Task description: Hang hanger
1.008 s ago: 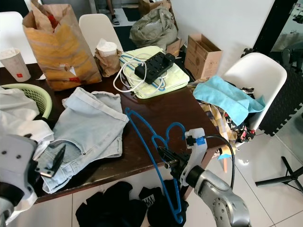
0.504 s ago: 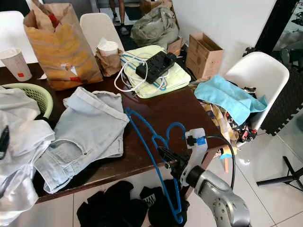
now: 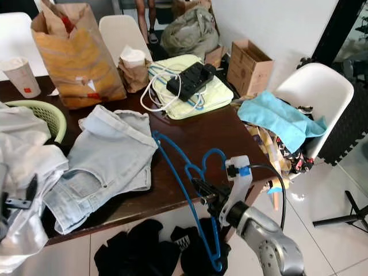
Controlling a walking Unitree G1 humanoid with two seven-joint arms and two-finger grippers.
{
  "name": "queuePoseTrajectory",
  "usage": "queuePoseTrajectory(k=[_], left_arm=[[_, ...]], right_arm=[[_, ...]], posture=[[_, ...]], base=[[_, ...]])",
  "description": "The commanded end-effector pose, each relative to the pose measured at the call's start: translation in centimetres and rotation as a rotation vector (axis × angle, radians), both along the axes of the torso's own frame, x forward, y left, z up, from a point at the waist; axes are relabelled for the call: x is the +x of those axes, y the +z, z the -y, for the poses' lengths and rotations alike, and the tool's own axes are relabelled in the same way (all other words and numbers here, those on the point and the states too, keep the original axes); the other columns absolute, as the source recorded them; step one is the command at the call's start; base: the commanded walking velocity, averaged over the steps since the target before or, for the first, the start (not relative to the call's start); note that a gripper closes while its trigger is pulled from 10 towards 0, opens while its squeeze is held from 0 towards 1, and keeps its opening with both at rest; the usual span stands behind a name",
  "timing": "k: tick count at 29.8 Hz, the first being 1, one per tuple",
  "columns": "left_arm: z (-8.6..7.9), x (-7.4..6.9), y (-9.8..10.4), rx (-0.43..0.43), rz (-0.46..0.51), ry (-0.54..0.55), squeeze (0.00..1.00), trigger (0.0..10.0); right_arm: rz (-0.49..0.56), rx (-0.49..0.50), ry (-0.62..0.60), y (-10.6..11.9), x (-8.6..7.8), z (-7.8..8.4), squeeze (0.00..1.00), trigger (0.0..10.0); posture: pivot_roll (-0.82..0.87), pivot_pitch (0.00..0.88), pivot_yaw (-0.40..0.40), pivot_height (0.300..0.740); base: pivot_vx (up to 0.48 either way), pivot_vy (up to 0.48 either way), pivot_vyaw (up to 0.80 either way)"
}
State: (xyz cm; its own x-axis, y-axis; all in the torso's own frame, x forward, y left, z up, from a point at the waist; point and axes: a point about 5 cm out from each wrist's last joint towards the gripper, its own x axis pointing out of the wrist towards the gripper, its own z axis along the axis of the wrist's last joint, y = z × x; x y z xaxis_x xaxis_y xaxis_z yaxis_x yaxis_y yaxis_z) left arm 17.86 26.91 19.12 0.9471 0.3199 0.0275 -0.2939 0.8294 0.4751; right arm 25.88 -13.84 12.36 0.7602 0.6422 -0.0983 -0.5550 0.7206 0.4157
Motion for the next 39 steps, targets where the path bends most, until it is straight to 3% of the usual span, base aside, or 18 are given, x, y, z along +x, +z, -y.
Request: queuePoseTrajectory(k=[1, 3, 4, 7, 13, 20, 31, 35, 36, 39], left_arm=[[-0.4, -0.3, -0.4, 0.008, -0.026, 0.04, 0.0, 10.0], [-1.2, -2.1, -0.4, 0.002, -0.031, 0.175, 0.0, 10.0], [-1.2, -2.1, -0.4, 0.002, -0.031, 0.175, 0.0, 10.0], [-2.6, -4.9, 0.9, 0.082, 0.016, 0.36, 0.0, 10.0], [-2.8, -6.6, 2.2, 0.146, 0.045, 0.433, 0.0, 10.0], [-2.1, -7.4, 1.4, 0.131, 0.015, 0.452, 0.0, 10.0], [-4.5, -8.7, -1.3, 0.036, -0.032, 0.574, 0.0, 10.0], [-5.1, -8.1, -1.8, -0.006, -0.013, 0.562, 0.0, 10.0], [-5.5, -6.9, -1.6, -0.019, 0.027, 0.524, 0.0, 10.0], [-5.6, -6.1, -1.8, -0.023, 0.044, 0.496, 0.0, 10.0]], right_arm=[[-0.006, 0.008, -0.012, 0.0, -0.2, 0.3, 0.0, 10.0], [-0.007, 0.006, -0.013, 0.0, -0.2, 0.4, 0.0, 10.0], [-0.007, 0.006, -0.013, 0.0, -0.2, 0.4, 0.0, 10.0], [-0.01, 0.007, -0.009, 0.0, -0.1, 0.5, 0.0, 10.0], [-0.015, 0.009, 0.002, -0.1, -0.1, 0.4, 0.0, 10.0], [-0.018, 0.011, 0.008, -0.2, 0.0, 0.3, 0.0, 10.0], [-0.022, 0.011, 0.012, -0.2, -0.1, 0.4, 0.0, 10.0], [-0.021, 0.008, 0.01, -0.2, -0.1, 0.5, 0.0, 10.0], [-0.021, 0.006, 0.009, -0.2, -0.2, 0.5, 0.0, 10.0], [-0.02, 0.006, 0.005, -0.2, -0.2, 0.4, 0.0, 10.0]], posture=[[-0.04, 0.147, -0.024, 0.74], [-0.03, 0.154, -0.026, 0.74], [-0.03, 0.154, -0.026, 0.74], [-0.01, 0.155, -0.031, 0.74], [0.01, 0.156, -0.034, 0.74], [0.01, 0.154, -0.042, 0.74], [0.0, 0.149, -0.046, 0.74], [-0.01, 0.143, -0.05, 0.74], [-0.02, 0.14, -0.047, 0.74], [-0.02, 0.14, -0.044, 0.74]], base=[[0.0, 0.0, 0.0], [0.0, 0.0, 0.0], [0.0, 0.0, 0.0], [0.0, 0.0, 0.0], [0.0, 0.0, 0.0], [0.0, 0.0, 0.0], [0.0, 0.0, 0.0], [0.0, 0.0, 0.0], [0.0, 0.0, 0.0], [0.0, 0.0, 0.0]])
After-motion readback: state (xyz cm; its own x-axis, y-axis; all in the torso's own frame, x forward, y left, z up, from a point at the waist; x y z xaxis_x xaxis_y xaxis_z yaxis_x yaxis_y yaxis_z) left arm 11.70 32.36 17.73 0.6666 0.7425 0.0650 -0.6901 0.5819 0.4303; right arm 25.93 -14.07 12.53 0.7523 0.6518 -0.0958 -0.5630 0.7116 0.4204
